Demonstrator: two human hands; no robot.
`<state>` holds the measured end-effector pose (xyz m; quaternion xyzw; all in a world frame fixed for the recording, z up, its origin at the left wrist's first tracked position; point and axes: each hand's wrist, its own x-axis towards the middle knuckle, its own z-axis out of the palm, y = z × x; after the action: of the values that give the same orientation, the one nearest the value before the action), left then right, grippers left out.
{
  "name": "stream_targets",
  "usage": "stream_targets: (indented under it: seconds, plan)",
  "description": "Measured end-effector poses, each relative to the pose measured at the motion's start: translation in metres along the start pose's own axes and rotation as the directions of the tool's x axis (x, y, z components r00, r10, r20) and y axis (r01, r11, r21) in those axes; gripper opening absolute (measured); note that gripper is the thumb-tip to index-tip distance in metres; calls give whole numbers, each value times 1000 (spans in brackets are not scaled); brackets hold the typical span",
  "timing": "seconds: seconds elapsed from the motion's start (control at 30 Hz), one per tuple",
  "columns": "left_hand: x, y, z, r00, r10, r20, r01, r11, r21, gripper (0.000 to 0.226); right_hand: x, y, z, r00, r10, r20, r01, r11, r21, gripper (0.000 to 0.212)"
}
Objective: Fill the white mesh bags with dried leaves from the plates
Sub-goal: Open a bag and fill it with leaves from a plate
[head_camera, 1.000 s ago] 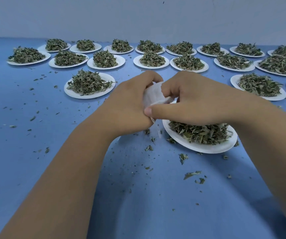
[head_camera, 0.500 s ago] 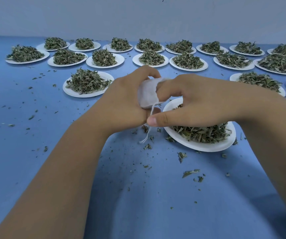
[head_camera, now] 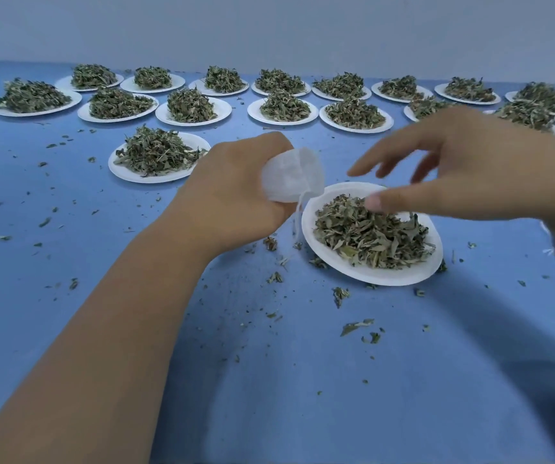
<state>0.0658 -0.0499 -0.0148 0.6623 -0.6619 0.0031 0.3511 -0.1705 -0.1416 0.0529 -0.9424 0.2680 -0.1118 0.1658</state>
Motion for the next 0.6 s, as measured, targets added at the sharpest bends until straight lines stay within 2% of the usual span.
stream_targets:
  seconds: [0.07,0.1,0.3,0.43,0.6]
  plan:
    - [1,1,2,1000,12,-3,-12,1000,18,30,-3,8,3,984,95,149,-74,987,-143,46]
    - [1,1,2,1000,10,2,-10,1000,23,31,-4,11,7,980,113,161,-87,984,-158,46]
    - [1,2,7,999,-14,33,11,996,94,30,4,15,17,994,70,-82,-73,997,-35,14]
    - [5,4,7,999,-38,21,34,990,139,24,2,16,11,961,61,-270,-45,997,65,14]
    - [19,22,8,999,35,39,-44,966,256,25,3,6,21,922,40,-386,31,984,175,14]
